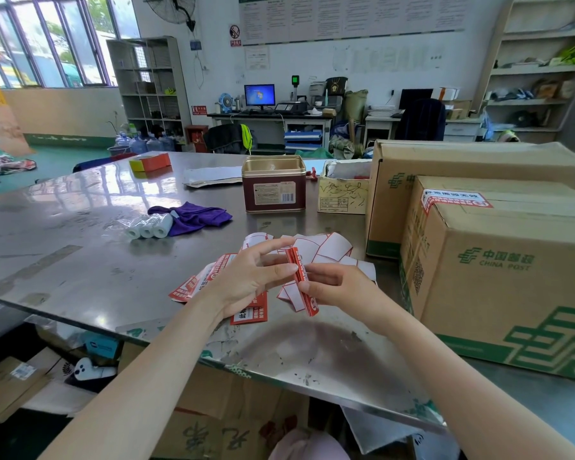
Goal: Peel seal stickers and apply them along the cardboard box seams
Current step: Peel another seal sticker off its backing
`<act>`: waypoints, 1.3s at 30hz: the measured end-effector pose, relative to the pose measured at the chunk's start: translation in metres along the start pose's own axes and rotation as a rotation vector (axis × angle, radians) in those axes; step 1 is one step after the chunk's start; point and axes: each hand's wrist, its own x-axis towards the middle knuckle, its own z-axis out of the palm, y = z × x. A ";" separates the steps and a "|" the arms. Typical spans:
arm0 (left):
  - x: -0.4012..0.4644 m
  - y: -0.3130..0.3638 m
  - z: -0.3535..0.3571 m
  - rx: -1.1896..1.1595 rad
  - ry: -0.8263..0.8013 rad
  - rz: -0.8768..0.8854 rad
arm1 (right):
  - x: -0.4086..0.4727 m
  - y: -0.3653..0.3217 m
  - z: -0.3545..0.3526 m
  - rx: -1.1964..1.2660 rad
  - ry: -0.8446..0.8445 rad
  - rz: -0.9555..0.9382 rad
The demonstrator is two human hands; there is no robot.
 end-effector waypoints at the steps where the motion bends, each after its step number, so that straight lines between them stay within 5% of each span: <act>1: 0.000 0.000 0.000 0.000 0.001 -0.003 | 0.000 0.000 0.000 0.002 0.001 0.000; 31: -0.004 -0.003 0.001 0.010 0.010 0.009 | 0.004 0.011 0.002 0.112 -0.030 0.018; 39: 0.004 -0.009 -0.010 0.090 0.292 -0.083 | 0.009 0.011 0.003 0.386 0.084 0.127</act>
